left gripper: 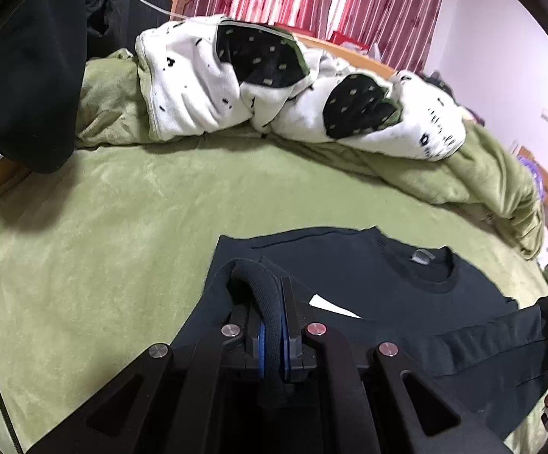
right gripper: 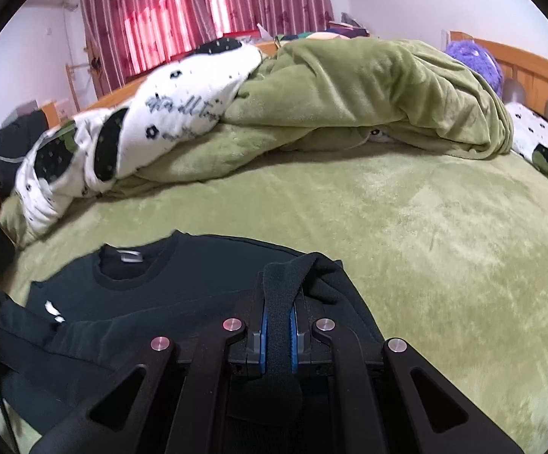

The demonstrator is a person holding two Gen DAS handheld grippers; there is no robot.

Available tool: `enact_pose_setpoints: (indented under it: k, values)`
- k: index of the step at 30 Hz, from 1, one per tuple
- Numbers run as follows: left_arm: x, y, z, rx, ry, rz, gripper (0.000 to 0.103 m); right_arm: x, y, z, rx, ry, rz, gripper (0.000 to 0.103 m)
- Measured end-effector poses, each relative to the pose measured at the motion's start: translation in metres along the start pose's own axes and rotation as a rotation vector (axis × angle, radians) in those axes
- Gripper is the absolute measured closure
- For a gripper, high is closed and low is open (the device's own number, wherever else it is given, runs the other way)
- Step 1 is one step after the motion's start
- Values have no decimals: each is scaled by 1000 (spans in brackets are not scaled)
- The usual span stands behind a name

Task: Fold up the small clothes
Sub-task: 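Carry the hem with both tools toward the collar, folding the body in half, then lower the hem onto the chest and open both tools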

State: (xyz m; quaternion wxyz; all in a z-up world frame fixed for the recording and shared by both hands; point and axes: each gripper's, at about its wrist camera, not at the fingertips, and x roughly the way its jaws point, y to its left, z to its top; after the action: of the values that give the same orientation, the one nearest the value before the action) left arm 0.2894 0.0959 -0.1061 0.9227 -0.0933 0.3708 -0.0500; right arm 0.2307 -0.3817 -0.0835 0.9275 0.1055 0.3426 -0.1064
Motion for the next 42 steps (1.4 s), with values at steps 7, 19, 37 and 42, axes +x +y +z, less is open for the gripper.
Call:
enact_pose_setpoints:
  k: [7,19,37,42]
  values:
    - [16,8,-11,-7,57,31,95,42,-1,-20,-17,126,-76,94]
    - [-36,-1,-29,35,32,34,42,-28,12,-37,-69,92,-85,64]
    - [-73,-24,-101,145,127,-12,42,-73,49,-116,-111,166,71,87]
    - [-52,-36,-106,192,146,18,42,-64,46,-128,-126,169,68,87]
